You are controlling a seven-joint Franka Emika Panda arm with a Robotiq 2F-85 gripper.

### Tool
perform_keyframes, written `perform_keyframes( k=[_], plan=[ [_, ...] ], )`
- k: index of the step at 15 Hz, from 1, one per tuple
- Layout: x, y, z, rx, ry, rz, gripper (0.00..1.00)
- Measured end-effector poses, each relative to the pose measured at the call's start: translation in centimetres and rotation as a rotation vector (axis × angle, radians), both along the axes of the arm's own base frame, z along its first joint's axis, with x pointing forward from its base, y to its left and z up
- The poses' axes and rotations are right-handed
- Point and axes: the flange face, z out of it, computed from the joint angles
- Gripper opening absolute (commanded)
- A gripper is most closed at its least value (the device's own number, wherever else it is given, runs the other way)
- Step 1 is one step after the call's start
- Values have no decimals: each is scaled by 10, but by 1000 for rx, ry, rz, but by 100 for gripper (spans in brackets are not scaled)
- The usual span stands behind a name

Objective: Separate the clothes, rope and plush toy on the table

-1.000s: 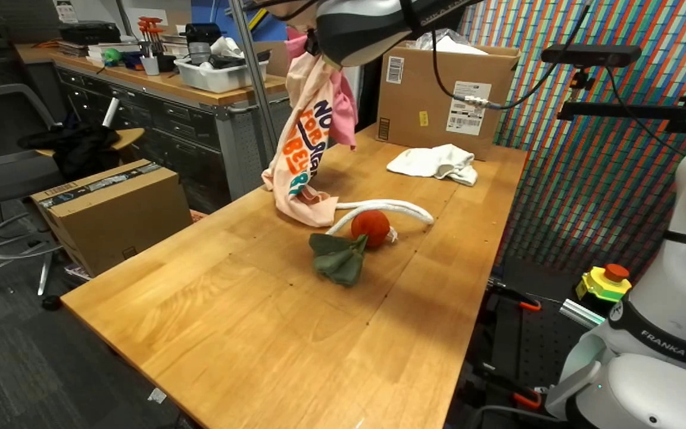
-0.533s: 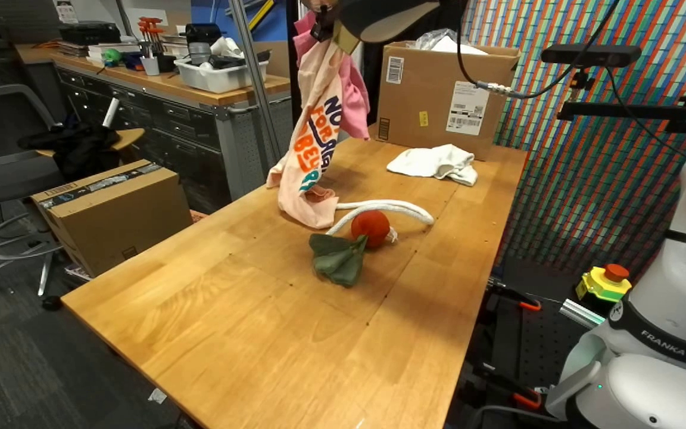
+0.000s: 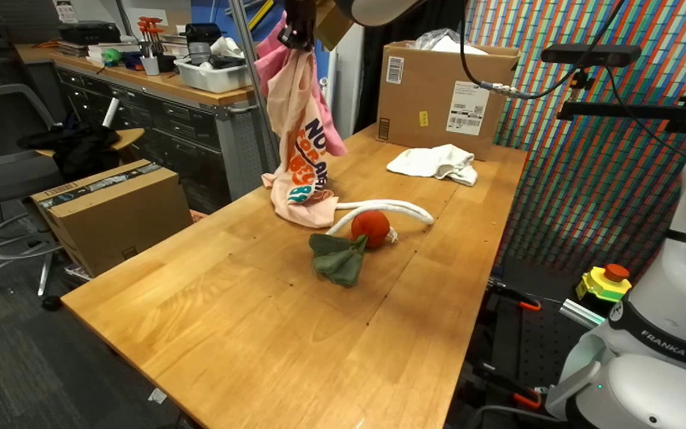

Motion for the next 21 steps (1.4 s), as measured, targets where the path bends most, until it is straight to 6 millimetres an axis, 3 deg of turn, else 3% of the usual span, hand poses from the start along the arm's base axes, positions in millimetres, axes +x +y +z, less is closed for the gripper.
perform_keyframes(
  k=[7, 16, 21],
  plan=[
    [5, 52, -16, 217, 158, 263, 6],
    [17, 143, -112, 355, 403, 492, 6],
    [33, 170, -117, 482, 427, 579, 5]
  ],
)
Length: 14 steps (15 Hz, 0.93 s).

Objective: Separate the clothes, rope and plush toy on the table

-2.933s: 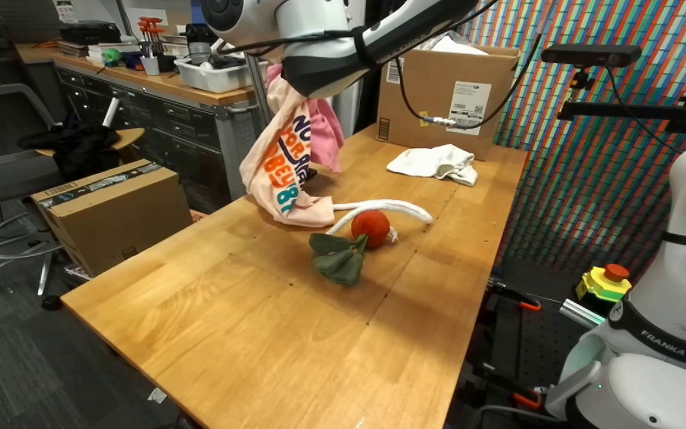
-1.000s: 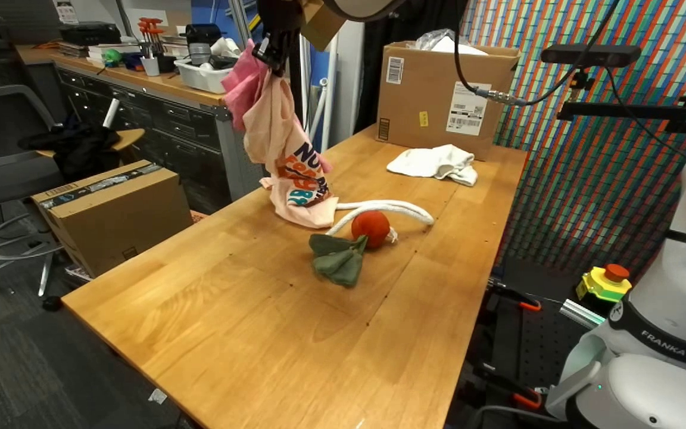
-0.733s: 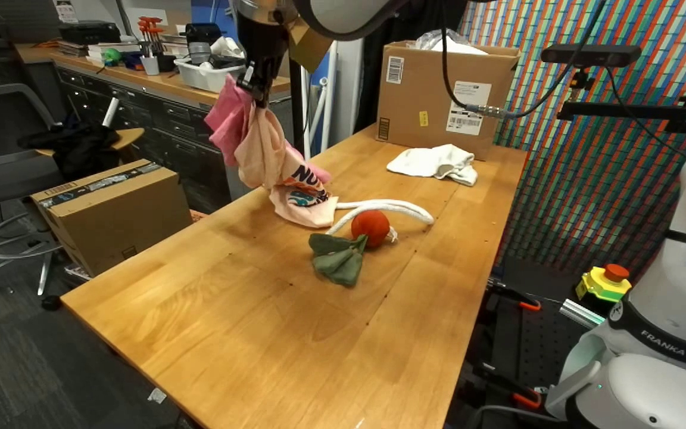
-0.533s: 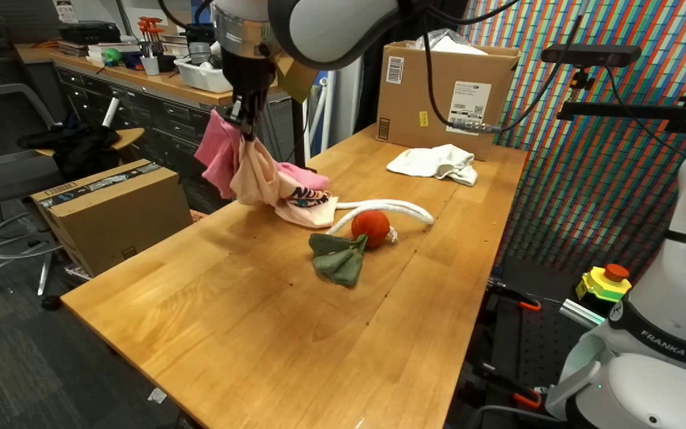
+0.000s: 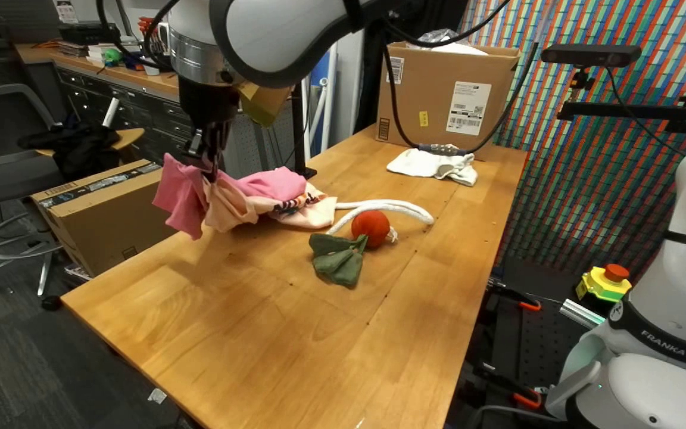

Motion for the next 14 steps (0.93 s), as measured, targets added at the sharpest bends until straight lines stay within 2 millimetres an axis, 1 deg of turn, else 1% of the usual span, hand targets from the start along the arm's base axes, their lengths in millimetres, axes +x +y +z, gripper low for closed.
perform_keyframes(
  k=[3, 5, 8, 10, 11, 12, 14],
  plan=[
    [12, 6, 3, 112, 19, 11, 5],
    [19, 9, 1, 191, 40, 21, 5],
    [24, 19, -9, 290, 73, 51, 5],
    [24, 30, -16, 336, 96, 79, 5],
    [23, 37, -20, 351, 106, 94, 9],
    [21, 42, -25, 357, 117, 108, 31],
    [19, 51, -35, 355, 140, 131, 35]
  ],
)
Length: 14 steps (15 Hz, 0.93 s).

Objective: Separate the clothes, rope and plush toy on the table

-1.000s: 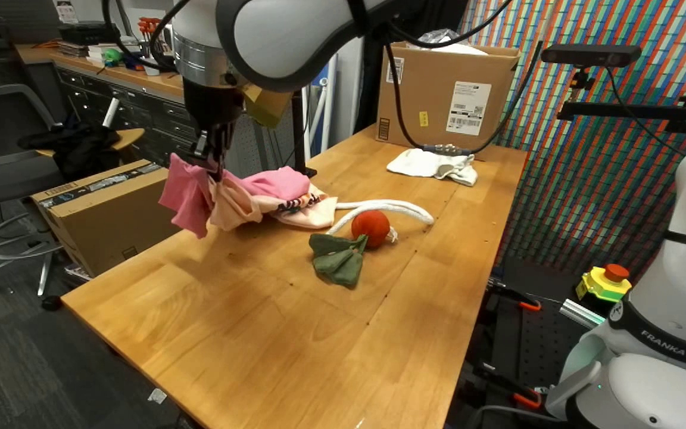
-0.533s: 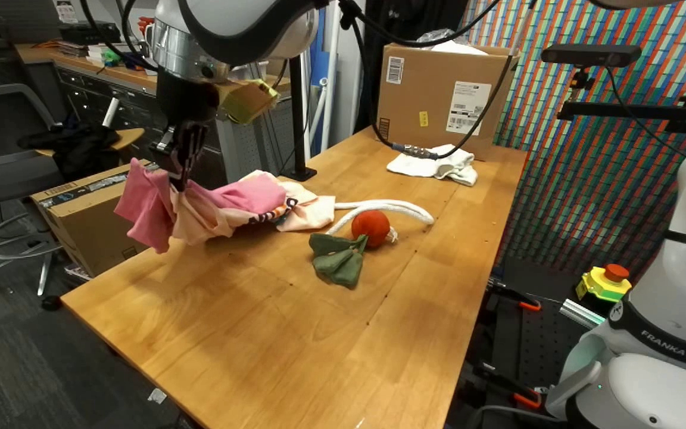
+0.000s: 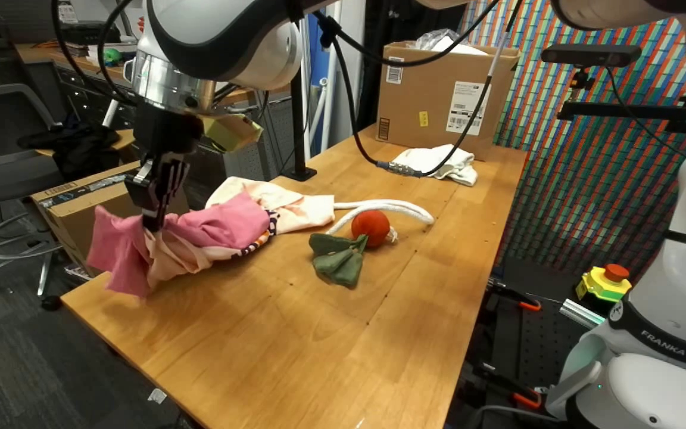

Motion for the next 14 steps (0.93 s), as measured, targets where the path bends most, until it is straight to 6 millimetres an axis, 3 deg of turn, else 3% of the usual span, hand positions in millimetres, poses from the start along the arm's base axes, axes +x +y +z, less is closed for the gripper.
perform_keyframes(
  k=[4, 8, 10, 14],
  plan=[
    [-4, 7, -14, -19, 63, 39, 64],
    [-6, 3, -11, -49, 124, 61, 95],
    [-4, 1, -2, -57, 130, 66, 100],
    [1, -11, 16, -103, 95, 67, 100]
  ],
)
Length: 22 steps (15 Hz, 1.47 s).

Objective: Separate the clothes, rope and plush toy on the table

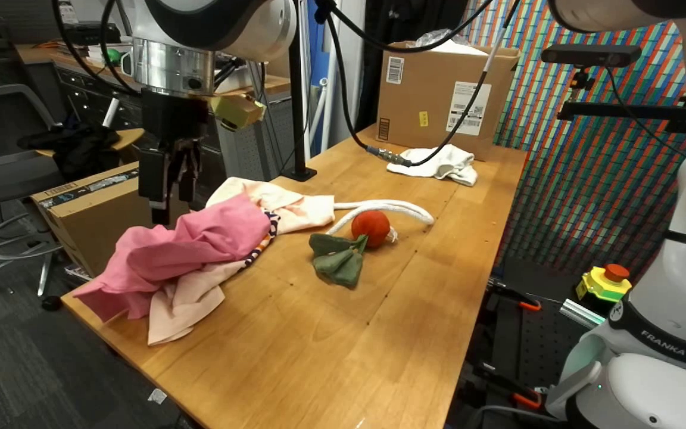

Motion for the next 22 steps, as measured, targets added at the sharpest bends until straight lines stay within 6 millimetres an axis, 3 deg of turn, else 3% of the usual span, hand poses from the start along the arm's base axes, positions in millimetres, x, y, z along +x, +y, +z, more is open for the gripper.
perform_keyframes(
  k=[6, 15, 22],
  plan=[
    [2, -2, -13, -123, -79, 95, 100],
    [-9, 25, -53, -149, -119, 274, 100],
    [0, 23, -81, -193, -252, 362, 100]
  ],
)
